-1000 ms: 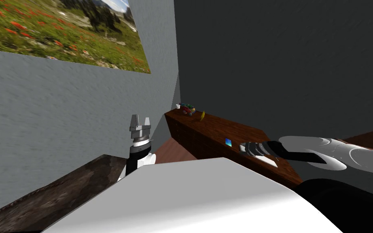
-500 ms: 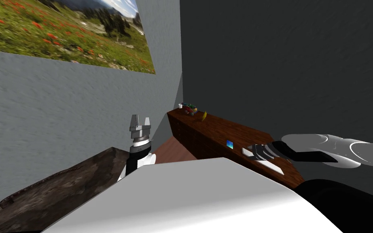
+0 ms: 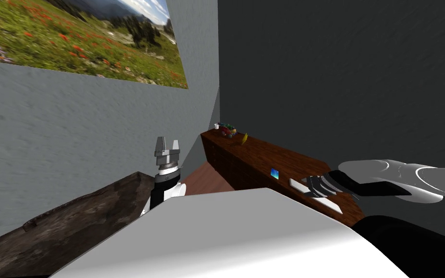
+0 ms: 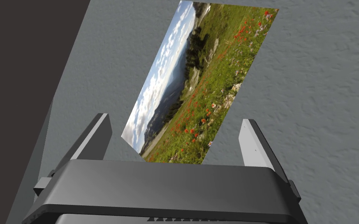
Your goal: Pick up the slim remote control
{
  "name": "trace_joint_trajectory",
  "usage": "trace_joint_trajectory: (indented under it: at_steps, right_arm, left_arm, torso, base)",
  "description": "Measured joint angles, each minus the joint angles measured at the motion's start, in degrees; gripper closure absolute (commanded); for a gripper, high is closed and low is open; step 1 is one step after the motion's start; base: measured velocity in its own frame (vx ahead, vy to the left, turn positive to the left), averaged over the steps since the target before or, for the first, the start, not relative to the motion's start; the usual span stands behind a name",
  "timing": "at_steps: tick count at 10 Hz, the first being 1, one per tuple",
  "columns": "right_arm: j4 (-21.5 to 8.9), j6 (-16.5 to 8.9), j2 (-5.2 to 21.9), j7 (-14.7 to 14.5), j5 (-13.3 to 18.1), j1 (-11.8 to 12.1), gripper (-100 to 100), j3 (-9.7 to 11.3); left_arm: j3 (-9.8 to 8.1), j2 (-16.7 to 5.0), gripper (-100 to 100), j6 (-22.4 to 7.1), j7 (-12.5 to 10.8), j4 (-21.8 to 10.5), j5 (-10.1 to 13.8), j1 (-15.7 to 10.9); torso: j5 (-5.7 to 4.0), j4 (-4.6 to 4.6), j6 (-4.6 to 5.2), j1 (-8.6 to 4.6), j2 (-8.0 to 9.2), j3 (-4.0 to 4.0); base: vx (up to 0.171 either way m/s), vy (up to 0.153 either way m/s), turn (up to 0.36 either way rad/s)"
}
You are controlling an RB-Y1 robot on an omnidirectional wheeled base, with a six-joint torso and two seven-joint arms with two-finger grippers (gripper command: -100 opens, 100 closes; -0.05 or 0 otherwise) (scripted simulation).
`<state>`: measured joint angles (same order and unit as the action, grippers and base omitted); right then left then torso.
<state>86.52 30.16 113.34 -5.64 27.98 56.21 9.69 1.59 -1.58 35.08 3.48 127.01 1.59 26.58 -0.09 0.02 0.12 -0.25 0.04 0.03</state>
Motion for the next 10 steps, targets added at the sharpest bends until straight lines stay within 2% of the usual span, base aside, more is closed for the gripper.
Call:
trace_joint_trajectory:
  at_steps: [1, 2, 3, 4, 5, 6, 7, 8, 9, 10]
  right_arm:
    - [-0.80, 0.19, 1.23, -1.17, -1.17, 0.33, -100, 2.63]
    - [-0.53, -0.04, 1.97, -1.68, -1.55, 0.55, -100, 3.99]
    - [-0.81, 0.16, 1.80, -1.11, -0.61, 1.58, -100, 2.88]
    - [-0.88, 0.27, 1.76, -0.92, -0.47, 1.70, 0, 2.69]
    - [-0.87, 0.26, 1.76, -0.94, -0.48, 1.68, -100, 2.71]
    - [-0.82, -0.18, 0.91, -1.40, -0.54, 1.52, -100, 3.48]
    - [-0.32, -1.34, 0.53, -3.24, -2.46, 0.08, -100, 6.56]
    - [-0.35, -1.78, -0.18, -3.63, -1.95, 0.81, -100, 6.11]
    - [-0.50, -1.68, -0.77, -2.80, -0.62, 1.76, -100, 4.64]
    - [-0.81, -1.49, -2.38, -1.18, 2.21, 2.90, -100, 2.68]
  left_arm:
    - [0.00, 0.00, 0, 0.00, 0.00, 0.00, 0.00, 0.00]
    - [0.00, 0.00, 0, 0.00, 0.00, 0.00, 0.00, 0.01]
    - [0.00, 0.00, 0, 0.00, 0.00, 0.00, 0.00, 0.01]
    - [0.00, 0.00, 0, 0.00, 0.00, 0.00, 0.00, 0.01]
    - [0.00, 0.01, 0, 0.00, 0.00, 0.00, 0.00, 0.01]
    - [0.01, 0.01, 0, 0.00, 0.00, 0.00, 0.00, 0.00]
    - [0.00, 0.01, 0, 0.00, 0.00, 0.00, 0.00, 0.01]
    - [0.00, 0.00, 0, 0.00, 0.00, 0.00, 0.00, 0.01]
    - [0.00, 0.01, 0, 0.00, 0.00, 0.00, 0.00, 0.01]
    - [0.00, 0.01, 0, 0.00, 0.00, 0.00, 0.00, 0.01]
  torso:
    - [-0.02, 0.00, 0.01, -0.09, 0.00, 0.00]
    - [-0.03, 0.00, 0.03, -0.07, -0.01, 0.00]
    - [0.00, 0.01, 0.03, 0.06, -0.01, 0.00]
    - [0.03, 0.00, 0.02, 0.17, -0.04, -0.01]
    - [0.04, 0.00, 0.02, 0.22, -0.05, -0.03]
    - [0.04, -0.02, -0.01, 0.24, -0.12, -0.06]
    - [0.05, -0.04, 0.01, 0.24, -0.20, -0.11]
    - [0.04, -0.04, 0.03, 0.23, -0.19, -0.11]
    - [0.05, -0.03, 0.02, 0.23, -0.13, -0.07]
    - [0.04, -0.02, 0.01, 0.23, -0.11, -0.06]
  base:
    - [-0.014, -0.079, 0.046]
    - [-0.011, -0.036, -0.018]
    - [-0.005, -0.010, -0.005]
    - [0.000, 0.000, 0.000]
    - [0.019, 0.001, 0.123]
    - [0.043, -0.001, 0.111]
    - [0.035, -0.006, 0.004]
    - [0.011, -0.005, -0.018]
    - [0.010, -0.002, 0.057]
    - [0.028, -0.007, 0.146]
